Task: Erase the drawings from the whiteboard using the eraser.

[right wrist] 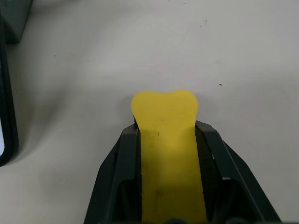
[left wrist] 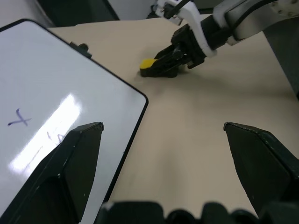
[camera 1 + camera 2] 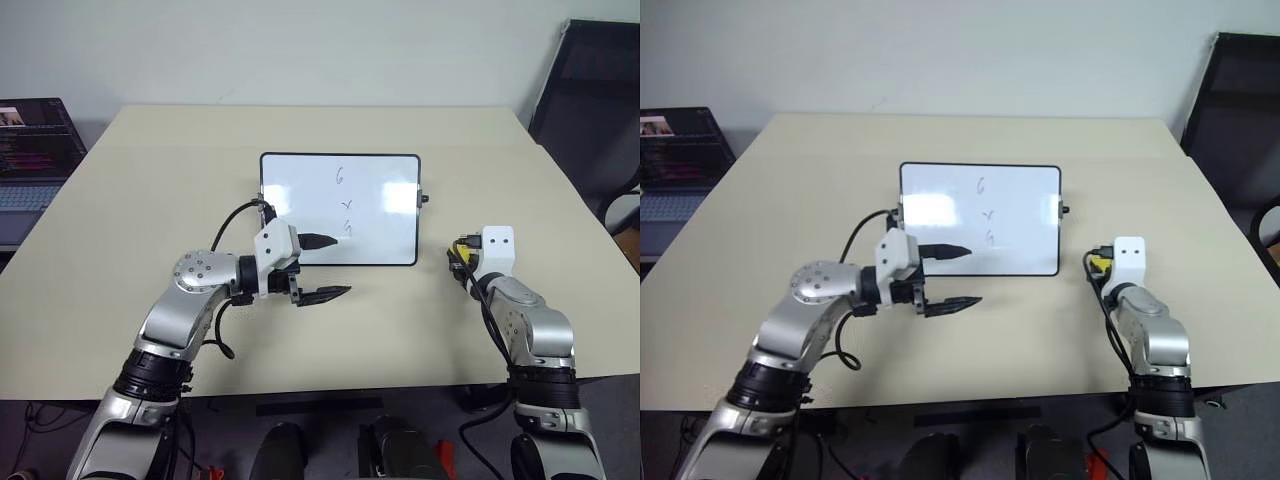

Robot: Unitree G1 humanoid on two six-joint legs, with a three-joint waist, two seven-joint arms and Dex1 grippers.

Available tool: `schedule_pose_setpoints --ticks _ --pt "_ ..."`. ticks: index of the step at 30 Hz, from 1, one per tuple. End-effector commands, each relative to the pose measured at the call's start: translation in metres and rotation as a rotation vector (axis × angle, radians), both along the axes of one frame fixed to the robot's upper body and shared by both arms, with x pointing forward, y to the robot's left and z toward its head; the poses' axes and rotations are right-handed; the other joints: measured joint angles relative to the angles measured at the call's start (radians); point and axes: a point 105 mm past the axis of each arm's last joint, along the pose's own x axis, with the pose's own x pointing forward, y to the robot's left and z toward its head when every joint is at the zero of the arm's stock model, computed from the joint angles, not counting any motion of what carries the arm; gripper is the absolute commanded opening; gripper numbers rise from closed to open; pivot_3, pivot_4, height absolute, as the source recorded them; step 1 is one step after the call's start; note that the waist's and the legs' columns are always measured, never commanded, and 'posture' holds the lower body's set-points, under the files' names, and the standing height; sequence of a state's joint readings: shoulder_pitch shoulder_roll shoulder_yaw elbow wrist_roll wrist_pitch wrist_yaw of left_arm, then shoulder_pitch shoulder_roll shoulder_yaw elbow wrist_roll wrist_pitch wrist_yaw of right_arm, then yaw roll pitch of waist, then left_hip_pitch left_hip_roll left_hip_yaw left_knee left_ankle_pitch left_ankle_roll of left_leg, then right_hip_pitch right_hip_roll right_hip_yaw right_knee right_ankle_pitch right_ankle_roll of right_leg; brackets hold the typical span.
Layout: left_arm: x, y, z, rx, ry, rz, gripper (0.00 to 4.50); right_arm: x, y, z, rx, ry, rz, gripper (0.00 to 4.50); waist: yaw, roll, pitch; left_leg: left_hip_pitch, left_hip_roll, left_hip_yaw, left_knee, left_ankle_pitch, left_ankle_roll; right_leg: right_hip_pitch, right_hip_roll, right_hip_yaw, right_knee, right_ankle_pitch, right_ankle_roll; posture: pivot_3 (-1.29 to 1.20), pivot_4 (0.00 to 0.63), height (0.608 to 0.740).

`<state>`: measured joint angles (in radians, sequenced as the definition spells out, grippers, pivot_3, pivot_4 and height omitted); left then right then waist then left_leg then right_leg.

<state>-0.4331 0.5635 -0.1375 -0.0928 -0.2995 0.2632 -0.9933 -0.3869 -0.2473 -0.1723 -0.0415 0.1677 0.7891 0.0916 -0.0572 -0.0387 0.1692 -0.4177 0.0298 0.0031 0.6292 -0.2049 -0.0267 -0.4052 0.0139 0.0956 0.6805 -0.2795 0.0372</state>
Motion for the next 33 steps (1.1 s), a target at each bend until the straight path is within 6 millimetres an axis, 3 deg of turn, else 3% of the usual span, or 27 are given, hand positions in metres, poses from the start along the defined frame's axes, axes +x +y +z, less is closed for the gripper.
schedule_pose_setpoints --ticks 1,4,10,14,21,28,33 --pt "0.015 0.019 0.011 -0.015 -0.051 0.219 4.5 -0.006 -0.001 0.035 -0.092 -0.164 0.027 1.14 0.0 0.0 0.0 0.0 0.0 0.0 0.0 0.0 0.0 0.0 0.0 0.0 0.0 0.0 0.0 0.0 0.15 0.74" --pt "0.019 0.03 0.013 -0.033 -0.047 0.327 4.5 -0.019 0.014 0.043 -0.112 -0.215 0.108 1.14 0.0 0.0 0.0 -0.001 0.0 0.0 0.0 0.0 0.0 0.0 0.0 0.0 0.0 -0.001 0.001 0.0 0.15 0.74" --pt "0.031 0.045 0.024 -0.043 -0.071 0.497 4.5 -0.033 0.073 0.065 -0.142 -0.319 0.372 1.14 -0.002 0.0 0.0 0.0 0.001 0.0 0.0 0.0 0.0 0.0 0.0 0.0 0.0 -0.001 0.002 0.0 0.15 0.74" --pt "0.042 0.051 0.031 -0.035 -0.095 0.561 4.5 -0.021 0.093 0.09 -0.097 -0.367 0.44 1.14 0.0 0.0 0.001 0.0 0.0 0.0 0.001 0.0 0.0 0.0 0.0 0.0 0.001 0.0 0.003 0.0 0.15 0.74" --pt "0.057 0.059 0.037 -0.008 -0.134 0.638 4.5 0.031 0.159 0.138 -0.217 -0.463 0.614 1.14 -0.005 0.0 0.001 0.001 -0.001 0.001 0.0 0.0 0.0 -0.001 0.001 0.0 0.0 0.003 -0.002 0.0 0.15 0.74" --pt "0.06 0.058 0.047 0.002 -0.163 0.636 4.5 0.065 0.185 0.146 -0.338 -0.474 0.673 1.13 0.004 0.0 0.001 -0.004 -0.002 0.0 0.0 -0.001 -0.001 -0.002 -0.004 -0.003 -0.001 0.003 -0.002 0.0 0.15 0.74" --pt "0.059 0.052 0.053 -0.001 -0.177 0.618 4.5 0.084 0.181 0.143 -0.416 -0.475 0.63 1.13 0.002 0.0 0.002 -0.004 -0.001 -0.001 0.0 -0.001 -0.001 -0.003 -0.004 -0.003 0.0 0.003 -0.002 0.0 0.15 0.74"
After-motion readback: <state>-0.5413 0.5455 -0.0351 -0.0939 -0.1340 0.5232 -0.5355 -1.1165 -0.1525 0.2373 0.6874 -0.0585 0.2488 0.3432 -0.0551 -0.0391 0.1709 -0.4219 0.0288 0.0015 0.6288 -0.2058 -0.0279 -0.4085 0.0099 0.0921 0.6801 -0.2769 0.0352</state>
